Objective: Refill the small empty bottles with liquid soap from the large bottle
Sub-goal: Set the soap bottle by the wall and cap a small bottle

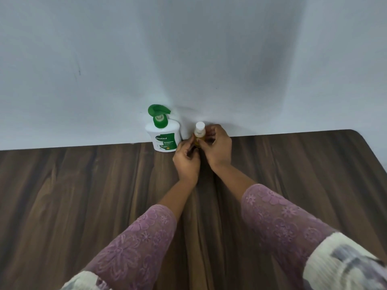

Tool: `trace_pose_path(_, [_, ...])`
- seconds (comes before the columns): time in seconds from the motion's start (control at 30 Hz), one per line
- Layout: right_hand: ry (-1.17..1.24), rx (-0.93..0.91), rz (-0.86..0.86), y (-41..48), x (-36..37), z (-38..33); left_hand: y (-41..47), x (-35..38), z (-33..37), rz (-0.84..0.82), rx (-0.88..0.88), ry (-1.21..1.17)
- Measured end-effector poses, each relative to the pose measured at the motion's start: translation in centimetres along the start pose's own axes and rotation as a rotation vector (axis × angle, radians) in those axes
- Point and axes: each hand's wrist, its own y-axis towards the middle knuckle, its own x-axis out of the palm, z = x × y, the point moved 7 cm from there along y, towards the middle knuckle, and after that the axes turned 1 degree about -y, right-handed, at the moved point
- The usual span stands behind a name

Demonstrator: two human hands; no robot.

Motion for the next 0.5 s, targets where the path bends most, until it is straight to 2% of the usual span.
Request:
trace_pose_path(0.23, [0.000, 0.091, -0.077, -0.9, -0.5, 0.4, -0.8, -0.6, 0.1, -0.101, -0.062, -0.027])
trace_pose_path(0.33, [-0.014, 0.161, -0.125, -5.0, -3.4, 0.9, -4.2, -3.5, 0.6, -0.173, -0.058, 0.064])
trace_pose_path(0.4, [-0.008, 0.197, -0.284, -8.8, -5.0, 1.5, -8.0, -6.2, 0.8, -0.248, -0.021, 0.123])
trace_pose_path(0.5, [-0.059, 0.222, -0.712, -16.0, -6.8, 1.6, -16.0, -10.6, 0.9, -0.409, -0.041, 0.134])
